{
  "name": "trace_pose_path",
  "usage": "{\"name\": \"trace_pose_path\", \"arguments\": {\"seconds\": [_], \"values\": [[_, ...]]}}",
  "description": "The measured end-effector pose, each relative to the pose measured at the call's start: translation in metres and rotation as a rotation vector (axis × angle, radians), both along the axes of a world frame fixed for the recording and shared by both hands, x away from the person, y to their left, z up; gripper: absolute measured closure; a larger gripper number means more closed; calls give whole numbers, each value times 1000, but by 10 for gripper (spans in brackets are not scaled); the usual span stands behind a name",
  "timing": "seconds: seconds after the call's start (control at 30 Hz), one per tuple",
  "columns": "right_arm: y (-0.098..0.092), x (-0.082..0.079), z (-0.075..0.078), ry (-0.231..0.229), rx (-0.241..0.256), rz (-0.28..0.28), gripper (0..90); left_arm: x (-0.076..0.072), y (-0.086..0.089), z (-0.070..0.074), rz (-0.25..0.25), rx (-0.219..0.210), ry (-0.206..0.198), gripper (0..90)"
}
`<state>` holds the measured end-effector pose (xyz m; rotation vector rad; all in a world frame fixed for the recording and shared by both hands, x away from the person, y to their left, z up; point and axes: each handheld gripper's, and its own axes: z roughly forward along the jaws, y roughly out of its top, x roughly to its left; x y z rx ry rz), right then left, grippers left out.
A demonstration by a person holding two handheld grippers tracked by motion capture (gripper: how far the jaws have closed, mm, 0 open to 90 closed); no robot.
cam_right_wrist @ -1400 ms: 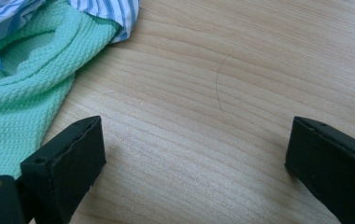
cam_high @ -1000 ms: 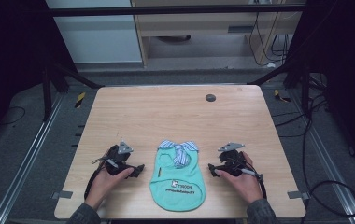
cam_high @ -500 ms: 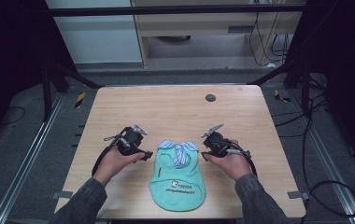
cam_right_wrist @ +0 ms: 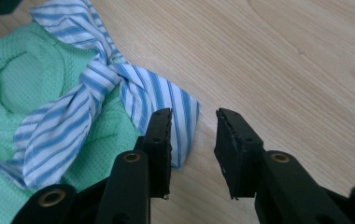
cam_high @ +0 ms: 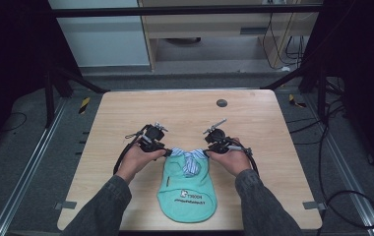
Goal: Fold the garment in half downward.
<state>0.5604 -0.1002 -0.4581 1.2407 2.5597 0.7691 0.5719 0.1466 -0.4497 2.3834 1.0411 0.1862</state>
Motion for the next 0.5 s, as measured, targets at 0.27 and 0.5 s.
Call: {"name": "trace_pose_path", "arguments": {"seconds": [0.27,0.5], "values": [[6,5,-7,23,1,-4,584,4,-7,-8,3,41,19,506],[10,8,-13,42,-5,-6,549,4,-10,-14,-4,51,39,505]]}}
